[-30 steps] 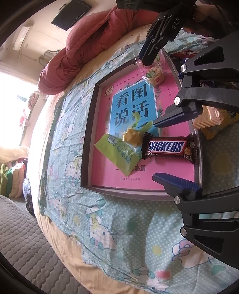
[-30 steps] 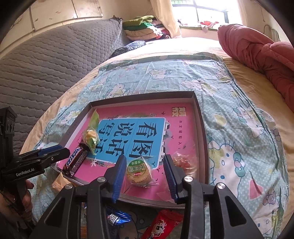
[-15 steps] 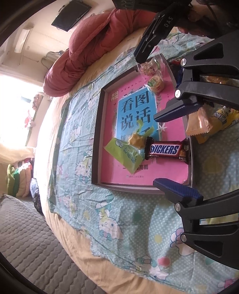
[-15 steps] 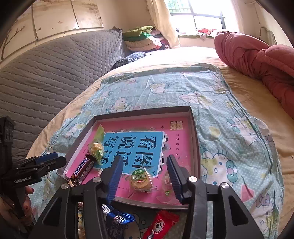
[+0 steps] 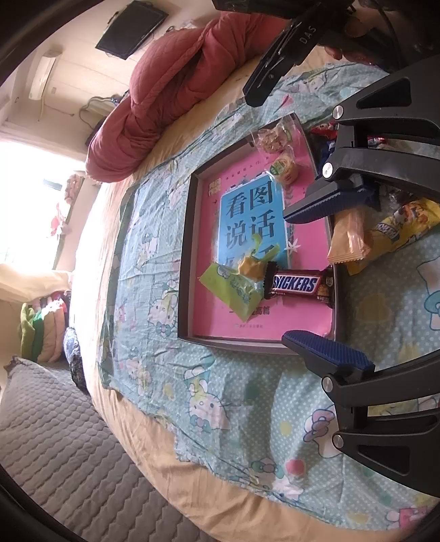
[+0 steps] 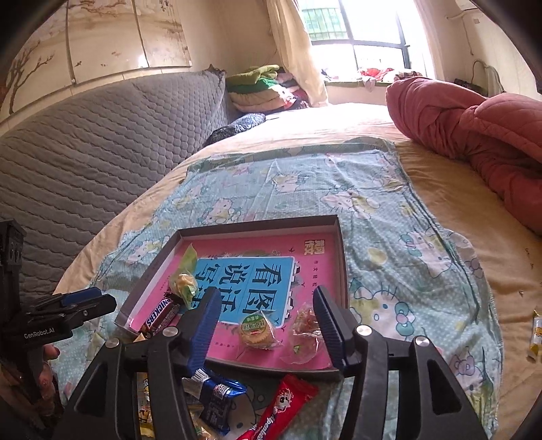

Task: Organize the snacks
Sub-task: 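Open both tools and pull them back from the box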

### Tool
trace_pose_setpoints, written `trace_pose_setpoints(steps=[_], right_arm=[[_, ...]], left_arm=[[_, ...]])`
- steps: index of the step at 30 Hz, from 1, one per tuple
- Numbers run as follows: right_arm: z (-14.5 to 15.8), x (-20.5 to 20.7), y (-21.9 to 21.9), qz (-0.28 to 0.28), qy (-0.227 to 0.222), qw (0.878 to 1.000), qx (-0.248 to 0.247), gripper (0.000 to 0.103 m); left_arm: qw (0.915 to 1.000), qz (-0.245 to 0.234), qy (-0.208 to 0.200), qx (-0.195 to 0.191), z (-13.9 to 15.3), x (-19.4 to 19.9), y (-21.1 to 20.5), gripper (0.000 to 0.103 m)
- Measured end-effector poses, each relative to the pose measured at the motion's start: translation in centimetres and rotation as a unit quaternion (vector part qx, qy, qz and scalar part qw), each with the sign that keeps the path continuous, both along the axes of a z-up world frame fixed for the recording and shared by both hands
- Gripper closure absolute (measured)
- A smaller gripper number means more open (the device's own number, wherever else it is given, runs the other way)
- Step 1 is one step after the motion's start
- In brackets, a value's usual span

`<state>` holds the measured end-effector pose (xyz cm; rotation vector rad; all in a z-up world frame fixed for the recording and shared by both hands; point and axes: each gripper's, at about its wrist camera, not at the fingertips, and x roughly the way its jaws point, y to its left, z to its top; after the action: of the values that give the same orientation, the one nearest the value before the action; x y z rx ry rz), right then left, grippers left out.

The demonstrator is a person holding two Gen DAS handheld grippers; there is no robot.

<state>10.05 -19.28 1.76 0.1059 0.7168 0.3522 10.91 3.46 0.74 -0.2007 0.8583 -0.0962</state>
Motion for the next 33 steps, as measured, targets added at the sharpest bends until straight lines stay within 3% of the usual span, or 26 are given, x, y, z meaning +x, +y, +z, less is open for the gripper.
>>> trace_pose_setpoints(steps=[20, 33], right_arm=[[1.5, -4.0, -0.5, -0.012, -0.025, 1.000, -0.009, 0.035], [1.0, -5.9, -1.4, -0.021, 0.000, 1.000, -0.004, 0.032]], left_arm=[[0.9999, 0.004, 0.001, 0.010, 1.4, -3.1, -0.3, 0.029], [0.9996, 0.002, 0.027, 0.005, 0.5, -4.0, -0.6, 0.029]])
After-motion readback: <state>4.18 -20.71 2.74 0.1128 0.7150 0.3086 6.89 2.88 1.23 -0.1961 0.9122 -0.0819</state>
